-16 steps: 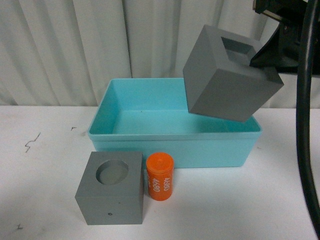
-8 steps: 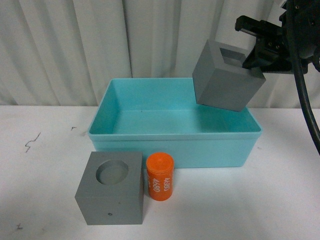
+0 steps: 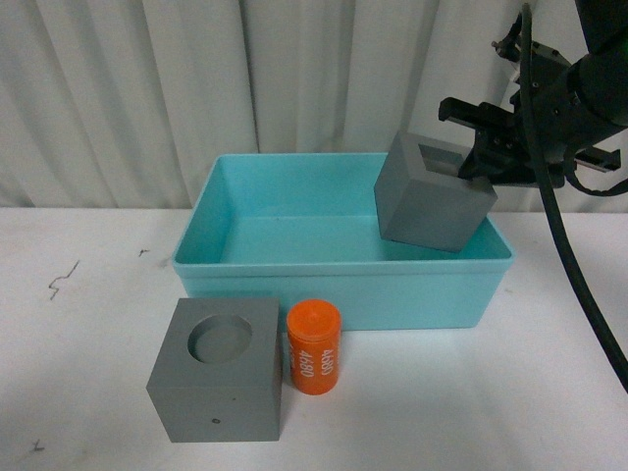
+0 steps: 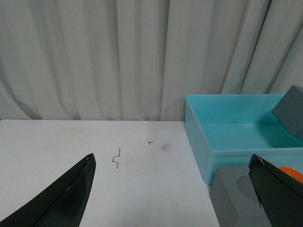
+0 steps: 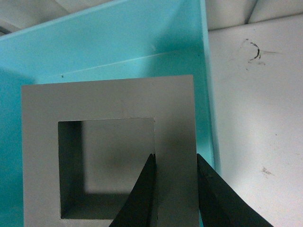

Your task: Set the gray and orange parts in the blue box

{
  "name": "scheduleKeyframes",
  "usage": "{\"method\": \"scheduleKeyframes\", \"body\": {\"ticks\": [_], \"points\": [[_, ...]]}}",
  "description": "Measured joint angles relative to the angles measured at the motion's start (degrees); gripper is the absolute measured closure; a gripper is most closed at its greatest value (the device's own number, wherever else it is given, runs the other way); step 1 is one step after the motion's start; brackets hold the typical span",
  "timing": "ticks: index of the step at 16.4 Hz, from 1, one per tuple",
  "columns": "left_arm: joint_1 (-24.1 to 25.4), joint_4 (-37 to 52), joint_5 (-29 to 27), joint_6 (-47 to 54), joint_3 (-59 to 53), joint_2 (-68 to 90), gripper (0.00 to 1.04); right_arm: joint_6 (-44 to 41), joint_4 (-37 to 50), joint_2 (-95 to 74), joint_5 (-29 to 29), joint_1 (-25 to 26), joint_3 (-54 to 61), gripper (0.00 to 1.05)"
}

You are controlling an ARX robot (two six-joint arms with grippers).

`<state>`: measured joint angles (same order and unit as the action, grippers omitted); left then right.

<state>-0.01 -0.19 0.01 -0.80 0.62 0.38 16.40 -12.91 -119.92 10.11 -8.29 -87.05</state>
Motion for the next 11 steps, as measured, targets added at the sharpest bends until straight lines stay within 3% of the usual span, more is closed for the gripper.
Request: {"method": "scheduleKeyframes", "body": {"ticks": [4,11], "points": [[0.00,0.00,0.00,0.00,0.00,0.00,0.07,-0.48,-3.45,-1.90,-3.10,0.07,-1.97,0.87],[0.00,0.00,-0.02,0.00,0.00,0.00,0.07,0.28,3.15,3.56,-3.28,1.27,1.01,0.05]]}}
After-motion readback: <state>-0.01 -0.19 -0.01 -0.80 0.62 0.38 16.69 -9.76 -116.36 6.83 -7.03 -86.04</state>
